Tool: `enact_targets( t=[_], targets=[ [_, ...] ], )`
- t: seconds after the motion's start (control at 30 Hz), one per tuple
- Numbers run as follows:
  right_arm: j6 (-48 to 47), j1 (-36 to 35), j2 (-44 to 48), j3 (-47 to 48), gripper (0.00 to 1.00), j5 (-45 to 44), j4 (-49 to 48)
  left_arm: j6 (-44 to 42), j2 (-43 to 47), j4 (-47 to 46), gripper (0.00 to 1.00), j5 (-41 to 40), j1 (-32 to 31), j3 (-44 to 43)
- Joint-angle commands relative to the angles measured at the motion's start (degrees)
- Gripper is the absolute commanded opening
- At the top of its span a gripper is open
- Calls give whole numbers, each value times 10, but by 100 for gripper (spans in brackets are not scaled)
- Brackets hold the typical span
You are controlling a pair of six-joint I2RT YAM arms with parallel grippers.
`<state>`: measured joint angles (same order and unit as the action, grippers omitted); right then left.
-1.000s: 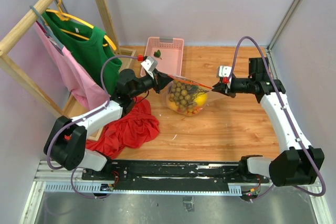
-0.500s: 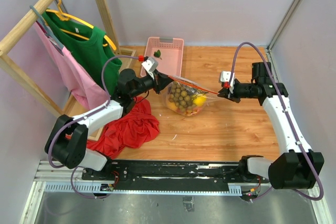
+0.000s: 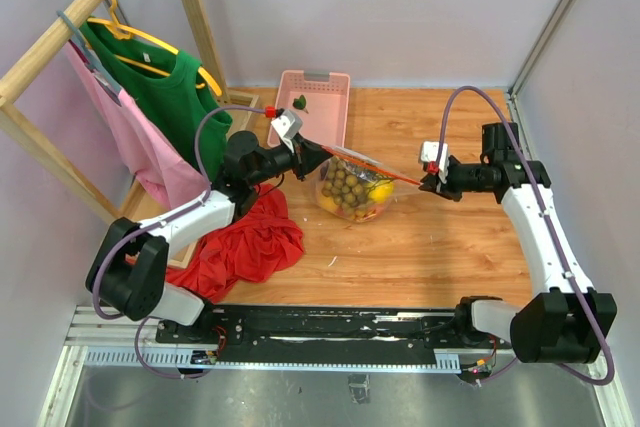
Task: Open the zip-top bag and remove the fake food
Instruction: Unzip the zipper food storage bag at the center of the board, then open the zipper of the food storage bag at the center of the board.
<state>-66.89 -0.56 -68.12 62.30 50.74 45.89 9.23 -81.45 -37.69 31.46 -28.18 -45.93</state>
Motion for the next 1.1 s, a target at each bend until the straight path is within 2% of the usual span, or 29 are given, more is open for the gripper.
enact_targets(
  t=[0.0, 0.07, 0.13, 0.23, 0.3, 0.43, 0.53, 0.73, 1.07],
  targets=[
    [-7, 10, 8, 10, 26, 45, 28, -2, -8, -45, 0, 43, 7, -11],
    [12, -1, 6, 30, 41, 89, 14, 1, -14, -41, 0, 67, 6, -14],
    [79, -35, 0, 46, 52, 106, -39, 4, -16, -35, 0, 82, 6, -14],
    [231, -92, -16, 61, 63, 127, -154, 4, -10, -25, 0, 88, 7, -11],
    [312, -122, -28, 66, 67, 115, -219, 4, -8, -21, 0, 91, 5, -9],
    [388, -165, -71, 104, 67, 58, -257, 9, -8, -19, 0, 93, 3, -7],
    [433, -169, -103, 135, 64, 32, -260, 9, -9, -17, 0, 91, 0, -7],
    [409, -182, -124, 150, 57, 10, -236, 10, -12, -13, 0, 88, -3, -11],
    [399, -202, -109, 127, 57, 10, -236, 10, -19, -8, 0, 91, -4, -22]
  ],
)
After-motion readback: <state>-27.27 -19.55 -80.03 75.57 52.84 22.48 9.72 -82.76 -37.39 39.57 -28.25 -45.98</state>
